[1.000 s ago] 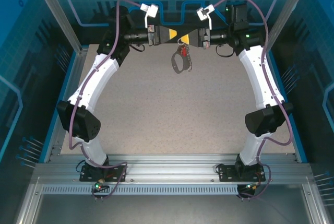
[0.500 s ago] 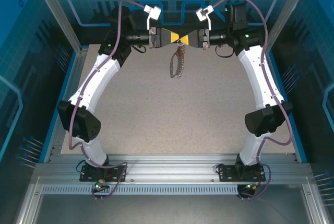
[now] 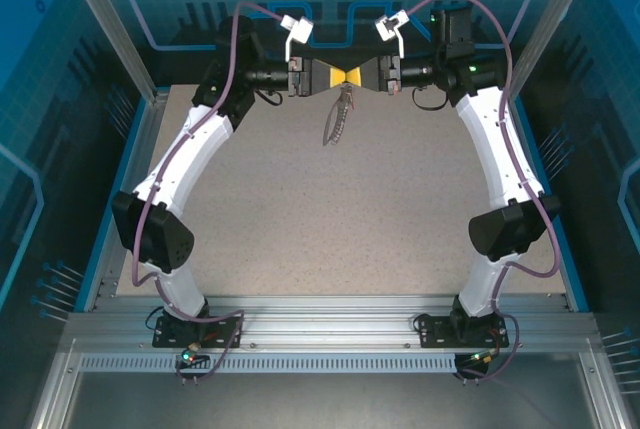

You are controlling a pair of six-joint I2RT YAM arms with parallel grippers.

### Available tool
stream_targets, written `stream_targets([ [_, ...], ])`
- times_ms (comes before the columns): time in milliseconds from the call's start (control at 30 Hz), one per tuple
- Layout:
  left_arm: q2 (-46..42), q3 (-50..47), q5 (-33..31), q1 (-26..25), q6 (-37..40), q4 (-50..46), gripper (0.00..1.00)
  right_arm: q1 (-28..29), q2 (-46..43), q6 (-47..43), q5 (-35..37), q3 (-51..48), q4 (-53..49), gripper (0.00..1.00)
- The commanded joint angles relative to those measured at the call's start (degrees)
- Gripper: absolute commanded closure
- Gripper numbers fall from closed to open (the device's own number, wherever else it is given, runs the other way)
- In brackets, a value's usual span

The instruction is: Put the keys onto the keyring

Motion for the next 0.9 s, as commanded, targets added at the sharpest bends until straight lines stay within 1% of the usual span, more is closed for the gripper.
stream_targets([
  [0, -0.11, -1.55, 1.18, -0.09, 0.61, -0.10, 0.64, 0.72, 0.27, 0.33, -1.27, 1.56, 1.01, 1.00],
  [67, -0.12, -1.76, 0.62, -0.08, 0.91, -0.26, 0.60, 0.67, 0.01, 0.33, -1.27, 1.27, 1.18, 1.00],
  [133, -0.30, -2.06, -0.37, -0.07, 1.09, -0.09, 0.58, 0.73, -0.11, 0.27, -1.20, 0.91, 1.21, 1.00],
  [233, -1.22, -3.19, -2.36, 0.00, 0.72, 2.10, 0.54, 0.69, -0.51, -0.01, -1.03, 0.26, 1.12, 1.00],
  [433, -3.01, -5.64, -3.95, 1.20, -7.15, 13.93, 0.51, 0.62, -1.41, 0.06, -0.53, -1.50, 1.85, 1.00],
  [533, -3.32, -6.14, -4.66, 1.75, -9.86, 17.71, 0.50, 0.62, -1.54, 0.32, -0.43, -1.94, 2.24, 1.00],
  [800, -3.84, -7.50, -5.42, 1.93, -6.92, 13.82, 0.49, 0.65, -2.03, 0.60, -0.62, -2.14, 2.87, 1.00],
  [867, -3.59, -7.83, -5.20, 1.93, -6.38, 12.92, 0.50, 0.64, -2.29, 1.00, -0.75, -2.27, 3.48, 1.00],
])
